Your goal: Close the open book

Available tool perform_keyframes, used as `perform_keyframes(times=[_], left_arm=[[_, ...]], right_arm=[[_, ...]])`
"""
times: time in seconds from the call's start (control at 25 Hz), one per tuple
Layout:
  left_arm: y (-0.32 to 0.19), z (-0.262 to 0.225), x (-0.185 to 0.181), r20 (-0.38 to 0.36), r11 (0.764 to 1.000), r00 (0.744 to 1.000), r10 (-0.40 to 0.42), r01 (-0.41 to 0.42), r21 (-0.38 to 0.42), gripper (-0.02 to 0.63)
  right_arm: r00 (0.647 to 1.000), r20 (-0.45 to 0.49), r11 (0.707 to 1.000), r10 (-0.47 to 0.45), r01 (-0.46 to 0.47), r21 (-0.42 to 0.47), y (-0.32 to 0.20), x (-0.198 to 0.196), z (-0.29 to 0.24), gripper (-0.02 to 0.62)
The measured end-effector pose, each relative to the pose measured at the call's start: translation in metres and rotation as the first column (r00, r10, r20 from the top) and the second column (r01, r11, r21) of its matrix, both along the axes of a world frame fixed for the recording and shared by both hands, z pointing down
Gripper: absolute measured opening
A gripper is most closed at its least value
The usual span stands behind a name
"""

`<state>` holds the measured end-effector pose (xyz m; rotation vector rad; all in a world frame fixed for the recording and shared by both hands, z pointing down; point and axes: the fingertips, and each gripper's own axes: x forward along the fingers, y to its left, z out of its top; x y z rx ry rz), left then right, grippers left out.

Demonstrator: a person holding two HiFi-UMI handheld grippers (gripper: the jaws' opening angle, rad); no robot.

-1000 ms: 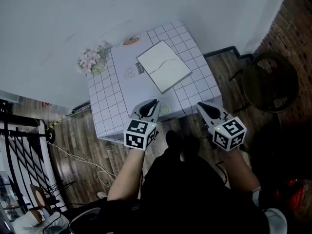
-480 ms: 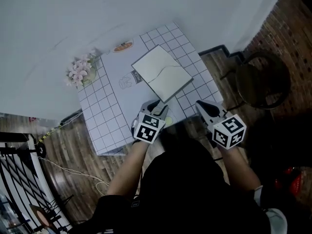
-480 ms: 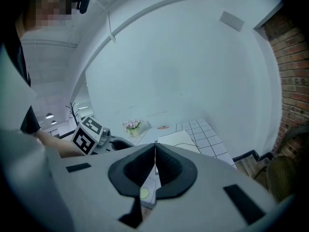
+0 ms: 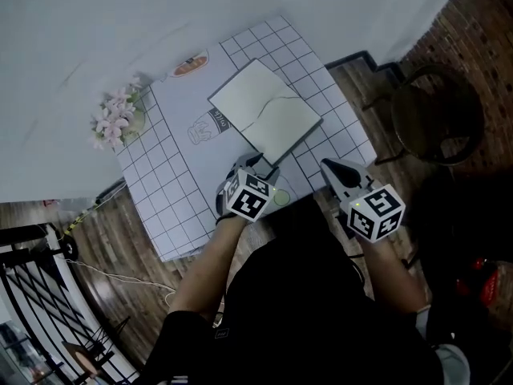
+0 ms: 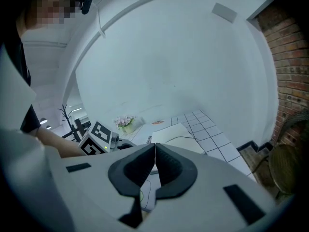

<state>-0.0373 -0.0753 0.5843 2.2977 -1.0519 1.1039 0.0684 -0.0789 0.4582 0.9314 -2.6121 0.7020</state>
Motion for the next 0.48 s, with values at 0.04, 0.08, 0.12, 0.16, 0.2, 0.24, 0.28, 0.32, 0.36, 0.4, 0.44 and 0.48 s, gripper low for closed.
perform_keyframes(times=[0.04, 0.08, 0.12, 0.16, 0.2, 0.24, 0.28, 0.32, 0.36, 0.4, 0.44, 0.48], left_arm=[[-0.002, 0.007, 0.0, 0.016, 1.0, 1.0, 0.013, -0.013, -0.016, 0.202], [-0.003, 0.012, 0.001, 0.031, 0.999, 0.999, 0.029, -0.028, -0.028, 0.207], [-0.004, 0.017, 0.002, 0.048, 0.998, 0.998, 0.048, -0.046, -0.037, 0.212], [-0.004, 0.022, 0.003, 0.069, 0.997, 0.995, 0.07, -0.067, -0.044, 0.219], [-0.005, 0.027, 0.004, 0.092, 0.995, 0.992, 0.092, -0.087, -0.049, 0.222], [-0.006, 0.032, 0.004, 0.111, 0.993, 0.988, 0.111, -0.106, -0.053, 0.225], [-0.007, 0.036, 0.004, 0.125, 0.991, 0.984, 0.126, -0.12, -0.057, 0.227], [-0.009, 0.039, 0.004, 0.131, 0.99, 0.982, 0.136, -0.129, -0.062, 0.227], [-0.01, 0.042, 0.005, 0.132, 0.989, 0.981, 0.142, -0.134, -0.068, 0.227], [-0.011, 0.044, 0.005, 0.128, 0.988, 0.981, 0.146, -0.137, -0.074, 0.227], [-0.011, 0.046, 0.006, 0.123, 0.987, 0.981, 0.149, -0.139, -0.081, 0.227], [-0.012, 0.048, 0.007, 0.118, 0.986, 0.981, 0.153, -0.143, -0.088, 0.227]], right_arm=[[1.0, 0.004, 1.0, 0.003, -0.003, -0.013, -0.005, 0.0, 0.007, 0.005], [1.0, 0.007, 1.0, 0.006, -0.006, -0.025, -0.01, 0.0, 0.013, 0.005], [1.0, 0.009, 0.999, 0.01, -0.01, -0.036, -0.014, 0.0, 0.019, 0.005], [1.0, 0.012, 0.999, 0.014, -0.013, -0.045, -0.016, 0.0, 0.025, 0.005], [1.0, 0.015, 0.998, 0.018, -0.017, -0.054, -0.019, 0.0, 0.03, 0.005], [1.0, 0.018, 0.998, 0.023, -0.021, -0.063, -0.02, -0.001, 0.034, 0.005], [0.999, 0.02, 0.997, 0.026, -0.024, -0.069, -0.021, -0.002, 0.037, 0.005], [0.999, 0.02, 0.997, 0.028, -0.027, -0.075, -0.021, -0.003, 0.04, 0.005], [0.999, 0.019, 0.996, 0.03, -0.028, -0.081, -0.019, -0.003, 0.042, 0.005], [0.999, 0.018, 0.996, 0.032, -0.03, -0.085, -0.017, -0.003, 0.043, 0.005], [0.999, 0.016, 0.996, 0.033, -0.032, -0.088, -0.015, -0.003, 0.044, 0.005], [0.999, 0.013, 0.996, 0.035, -0.034, -0.088, -0.013, -0.002, 0.044, 0.005]])
